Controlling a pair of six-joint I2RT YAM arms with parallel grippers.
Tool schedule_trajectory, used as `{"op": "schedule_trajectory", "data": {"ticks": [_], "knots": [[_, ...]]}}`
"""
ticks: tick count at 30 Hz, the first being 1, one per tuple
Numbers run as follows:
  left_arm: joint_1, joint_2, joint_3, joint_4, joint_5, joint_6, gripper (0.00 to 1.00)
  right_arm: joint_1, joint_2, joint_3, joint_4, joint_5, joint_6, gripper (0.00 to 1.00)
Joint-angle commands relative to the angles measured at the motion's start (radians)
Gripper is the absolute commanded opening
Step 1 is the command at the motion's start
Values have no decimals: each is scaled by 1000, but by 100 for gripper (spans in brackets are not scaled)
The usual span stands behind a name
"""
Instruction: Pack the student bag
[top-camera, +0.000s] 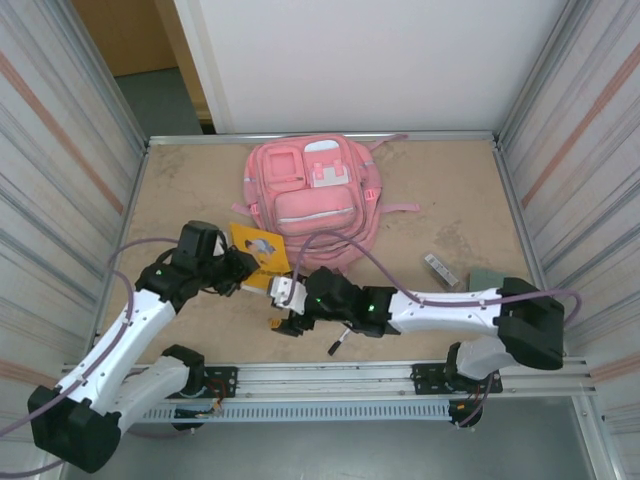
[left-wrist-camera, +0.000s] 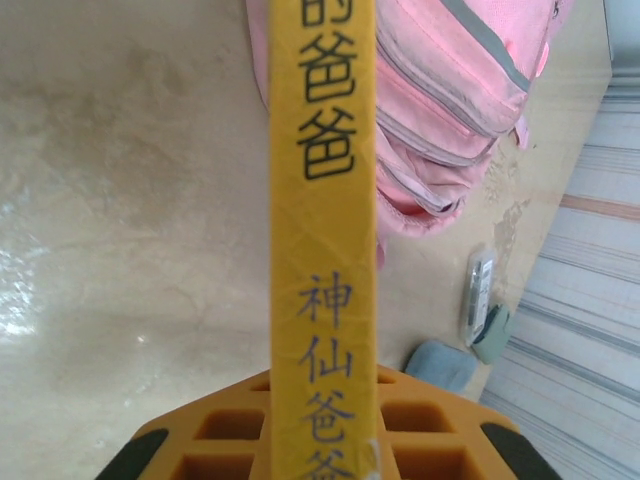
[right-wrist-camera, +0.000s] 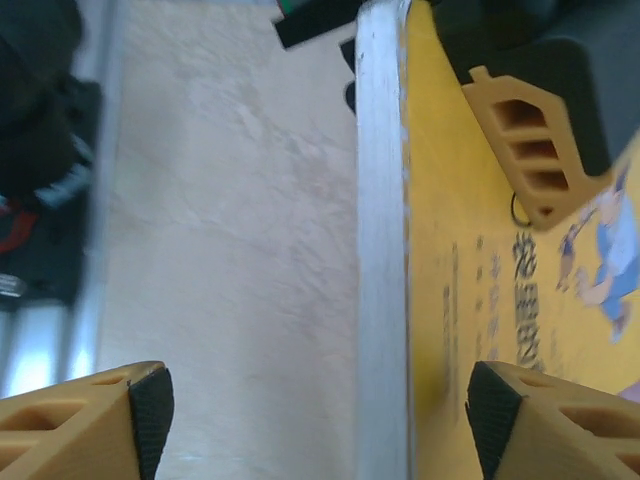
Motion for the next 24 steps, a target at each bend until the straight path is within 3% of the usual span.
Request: {"op": "schedule_trajectory", "data": {"ticks": [1, 3, 4, 6, 7, 8, 9, 10, 12, 15, 17, 19, 22, 24], "knots": [[-41, 2, 55, 39, -11, -128, 0, 13, 83, 66, 91, 295, -186, 78], [-55, 2, 49, 39, -10, -161, 0, 20, 122, 72, 164, 394, -214, 74], [-56, 0, 40, 45, -2, -180, 0, 21, 132, 69, 187, 416, -223, 67], [-55, -7, 16, 74, 18, -199, 0, 21, 136, 52, 227, 433, -233, 37], [-56, -13, 9, 80, 21, -210, 6, 22, 129, 43, 240, 434, -236, 25], [-56, -20, 2, 89, 20, -214, 18, 23, 116, 27, 251, 432, -237, 16], [-56, -29, -2, 91, 3, -203, 31, 24, 96, 8, 252, 418, -238, 8], [-55, -37, -1, 84, -15, -186, 38, 23, 75, -8, 246, 398, -241, 2], [-42, -47, 6, 105, -41, -106, 48, 12, 18, -49, 225, 365, -245, 0], [-5, -30, 27, 204, 44, 132, 58, -28, -98, -90, 144, 324, -242, 0], [6, 4, 96, 140, 33, 295, 61, -78, -192, -97, 58, 313, -221, 0], [2, 44, 148, 92, -22, 442, 64, -158, -299, -97, -29, 282, -169, 0], [-20, 111, 154, 165, -63, 608, 65, -332, -486, -108, -124, 201, -24, 0], [-99, 175, 172, 222, -85, 775, 65, -471, -606, -123, -158, 124, 75, 0]]}}
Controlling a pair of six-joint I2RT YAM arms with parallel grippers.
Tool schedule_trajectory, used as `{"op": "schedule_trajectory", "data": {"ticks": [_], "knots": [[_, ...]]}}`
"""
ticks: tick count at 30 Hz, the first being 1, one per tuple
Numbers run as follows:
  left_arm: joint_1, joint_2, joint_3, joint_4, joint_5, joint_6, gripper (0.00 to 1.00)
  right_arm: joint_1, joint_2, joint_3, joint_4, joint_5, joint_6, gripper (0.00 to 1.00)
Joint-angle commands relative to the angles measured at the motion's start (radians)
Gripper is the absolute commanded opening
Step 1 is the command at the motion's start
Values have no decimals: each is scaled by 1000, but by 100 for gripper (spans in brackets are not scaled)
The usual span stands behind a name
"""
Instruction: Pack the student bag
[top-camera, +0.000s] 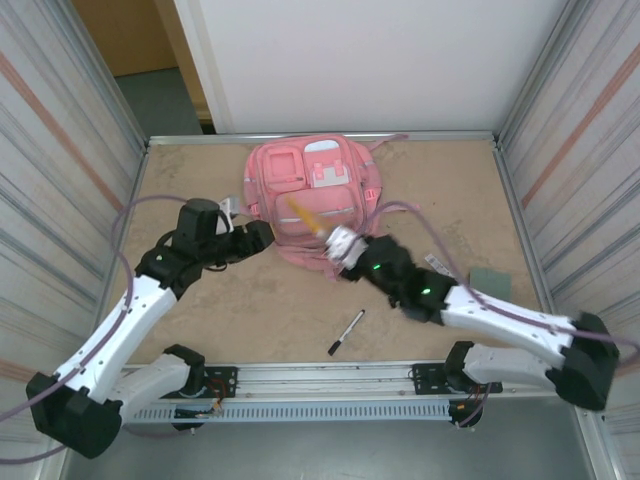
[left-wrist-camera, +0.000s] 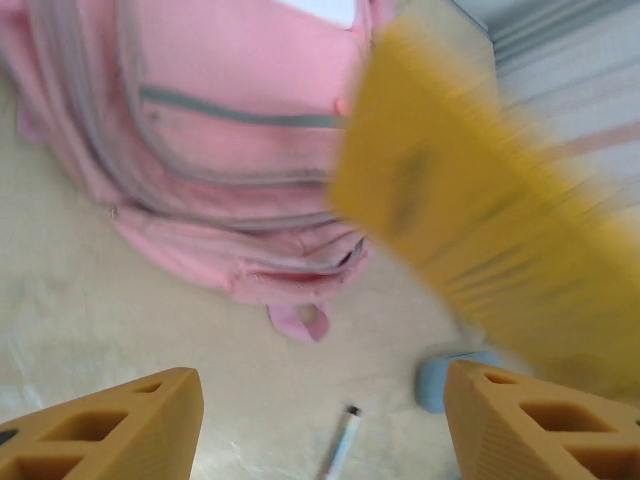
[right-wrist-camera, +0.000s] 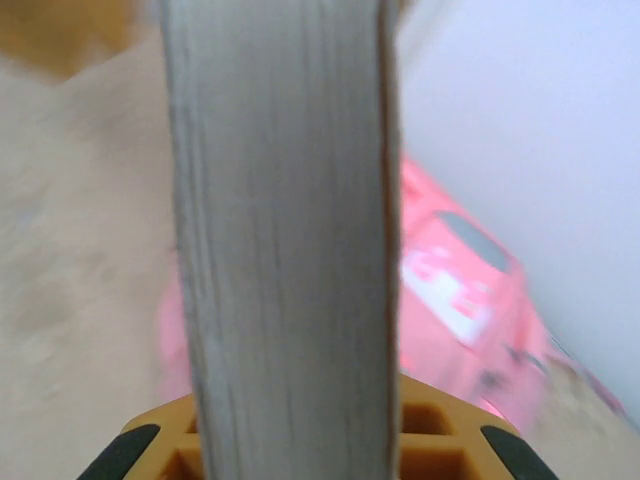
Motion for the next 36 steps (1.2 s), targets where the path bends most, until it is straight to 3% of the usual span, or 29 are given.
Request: {"op": "schedule_trajectory", "data": {"ticks": [1, 3, 6, 9, 11, 14, 18, 24, 25, 26, 28, 30, 36], "knots": [[-118, 102, 45, 78, -68, 418, 66, -186, -197, -13, -61, -106, 207, 0], [-209, 184, 73, 124, -180, 621, 71, -301, -280, -16, -101, -153, 270, 0], [-244, 311, 110, 188, -266, 829, 74, -415, -367, -28, -136, -186, 337, 0], [-241, 451, 186, 191, -400, 917, 74, -460, -432, -46, -165, -231, 371, 0], [-241, 557, 244, 187, -424, 1005, 73, -463, -473, -51, -207, -244, 373, 0], [-245, 687, 321, 178, -446, 1094, 72, -465, -524, -57, -255, -228, 381, 0], [-247, 830, 462, 83, -500, 1094, 73, -465, -560, -49, -312, -264, 371, 0], [-273, 913, 477, 89, -530, 1176, 73, -464, -555, -8, -397, -349, 366, 0], [-272, 924, 485, 94, -559, 1179, 69, -464, -557, -6, -406, -368, 364, 0], [-271, 933, 493, 98, -593, 1181, 58, -464, -557, -4, -413, -379, 359, 0], [-267, 937, 507, 97, -614, 1198, 23, -463, -559, -3, -433, -396, 345, 1], [-268, 908, 515, 88, -608, 1218, 2, -463, -550, 7, -468, -416, 320, 2], [-271, 758, 564, 39, -589, 1269, 0, -439, -497, 18, -590, -625, 108, 2]]}}
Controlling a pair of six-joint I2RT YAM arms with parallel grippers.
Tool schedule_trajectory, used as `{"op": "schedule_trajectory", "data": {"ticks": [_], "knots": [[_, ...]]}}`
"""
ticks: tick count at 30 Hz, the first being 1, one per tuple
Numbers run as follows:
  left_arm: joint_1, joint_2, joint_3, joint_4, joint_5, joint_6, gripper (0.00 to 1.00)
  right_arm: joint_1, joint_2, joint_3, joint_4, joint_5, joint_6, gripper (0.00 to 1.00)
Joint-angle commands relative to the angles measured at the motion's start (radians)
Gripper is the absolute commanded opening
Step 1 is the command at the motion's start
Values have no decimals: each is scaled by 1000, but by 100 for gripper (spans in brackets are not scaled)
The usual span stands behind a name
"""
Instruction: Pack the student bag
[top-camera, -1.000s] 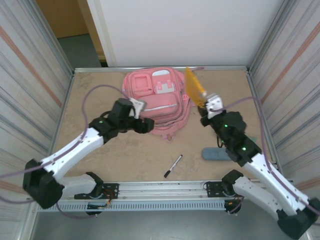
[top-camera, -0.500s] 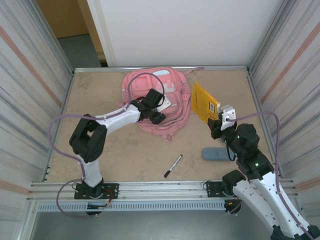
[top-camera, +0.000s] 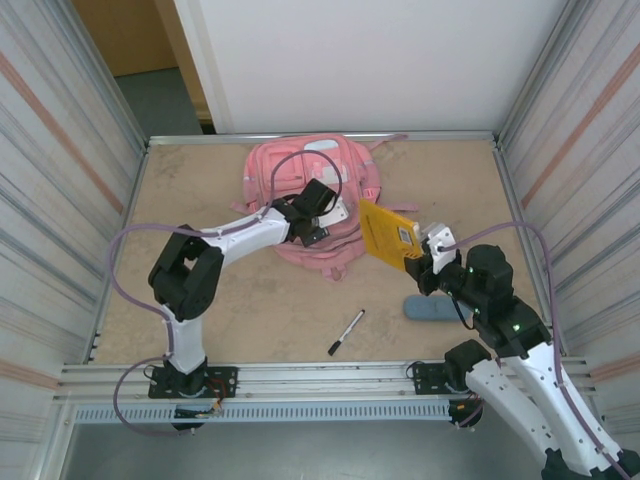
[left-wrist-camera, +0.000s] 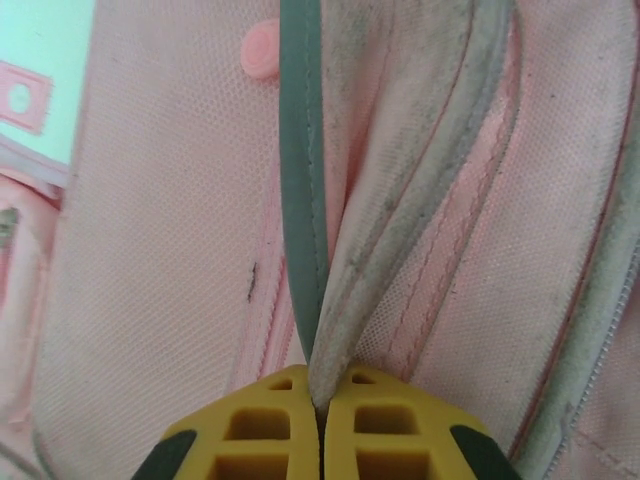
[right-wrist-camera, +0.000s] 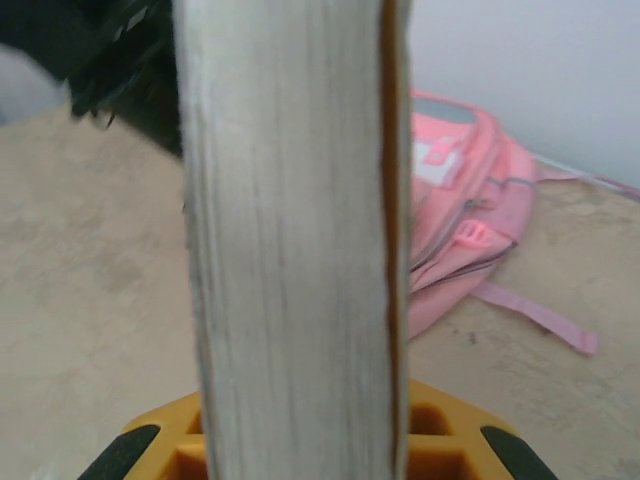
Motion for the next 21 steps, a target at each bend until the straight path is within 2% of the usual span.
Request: {"op": "schedule_trajectory", "data": {"ticks": [1, 8, 12, 14, 18, 21], "knots": [[5, -144, 82, -35, -37, 54, 0, 33, 12, 44, -25, -131, -149, 2], [13, -207, 200, -148, 58, 152, 0, 229, 72, 59, -58, -103, -484, 0], [16, -188, 306, -227, 67, 154, 0, 425, 180, 69, -39, 108, -723, 0], [20, -185, 334, -234, 75, 154, 0, 482, 258, 73, 18, 234, -822, 0], [31, -184, 357, -249, 143, 144, 0, 544, 385, 103, 209, 373, -963, 0], [38, -184, 368, -253, 167, 109, 0, 535, 457, 151, 260, 380, -1020, 0]]}}
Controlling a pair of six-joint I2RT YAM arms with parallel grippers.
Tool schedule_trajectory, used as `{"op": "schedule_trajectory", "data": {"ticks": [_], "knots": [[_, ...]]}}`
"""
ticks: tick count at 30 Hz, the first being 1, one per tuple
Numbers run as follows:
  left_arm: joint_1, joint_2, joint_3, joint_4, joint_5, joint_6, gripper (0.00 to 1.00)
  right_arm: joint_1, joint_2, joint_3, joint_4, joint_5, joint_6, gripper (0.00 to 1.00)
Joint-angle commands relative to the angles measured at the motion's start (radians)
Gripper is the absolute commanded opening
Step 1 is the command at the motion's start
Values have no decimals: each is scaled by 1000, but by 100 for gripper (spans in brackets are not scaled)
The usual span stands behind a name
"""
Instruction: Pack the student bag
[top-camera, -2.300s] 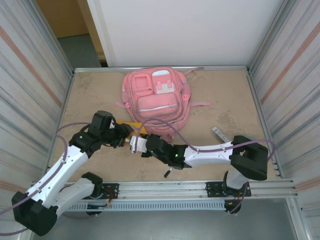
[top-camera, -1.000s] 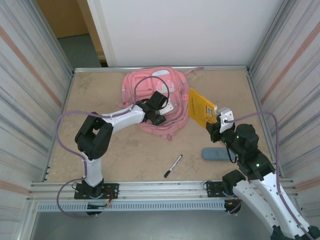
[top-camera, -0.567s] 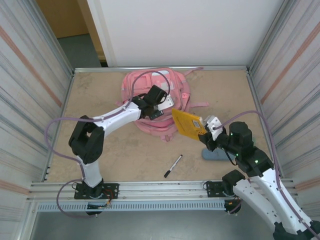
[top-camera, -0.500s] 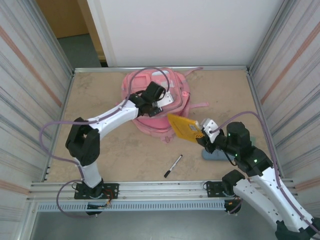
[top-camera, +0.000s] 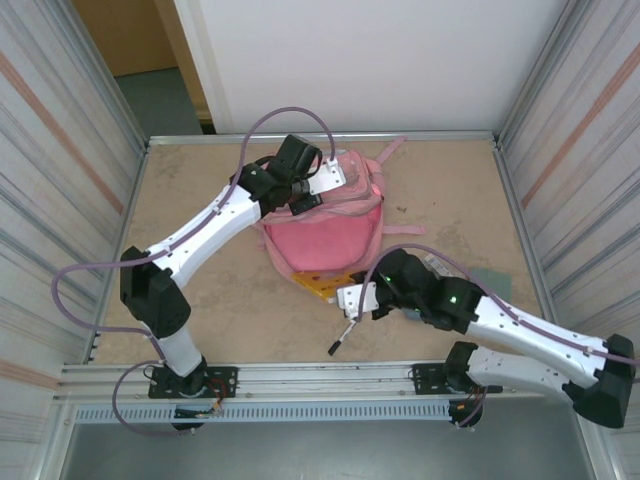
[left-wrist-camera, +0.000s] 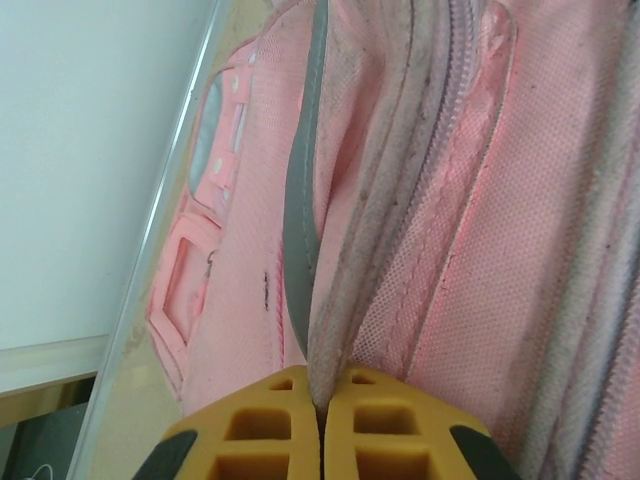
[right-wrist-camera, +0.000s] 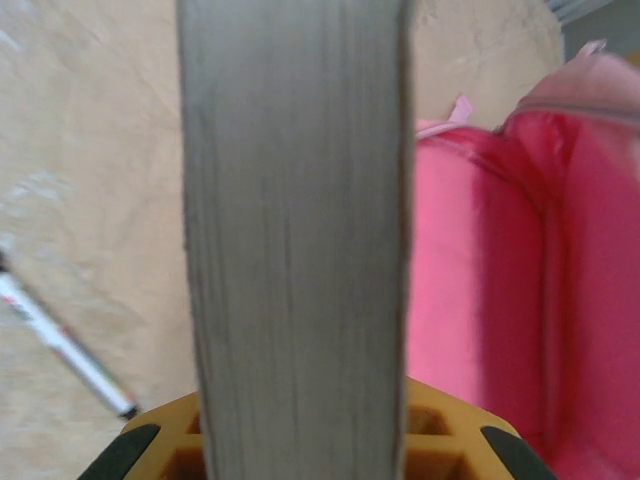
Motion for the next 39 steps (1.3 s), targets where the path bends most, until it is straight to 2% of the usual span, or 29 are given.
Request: {"op": "schedule_trajectory", "data": {"ticks": [1, 6, 9, 13, 16, 19, 24, 29, 33, 39], "knots": [[7, -28, 76, 31, 74, -28, 0, -28, 49, 99, 193, 111, -157, 0], [8, -29, 90, 25, 111, -38, 0, -103, 119, 129, 227, 35, -170, 0], [11, -20, 103, 18, 119, -42, 0, -121, 136, 129, 255, 49, -180, 0], [15, -9, 127, -3, 143, -44, 0, -170, 196, 30, 479, 96, -212, 0], [15, -1, 131, 2, 155, -54, 0, -182, 289, 7, 674, 198, -232, 0], [15, 11, 140, -3, 162, -72, 0, -203, 388, 47, 751, 239, -204, 0], [16, 1, 127, 11, 192, -85, 0, -230, 558, 61, 945, 260, -283, 0], [16, -15, 106, 31, 207, -98, 0, -226, 750, 101, 1108, 295, -331, 10], [18, -15, 104, 32, 218, -104, 0, -234, 933, 134, 1352, 338, -364, 13], [18, -28, 102, 23, 252, -107, 0, -262, 1085, 248, 1335, 320, -332, 24]]}}
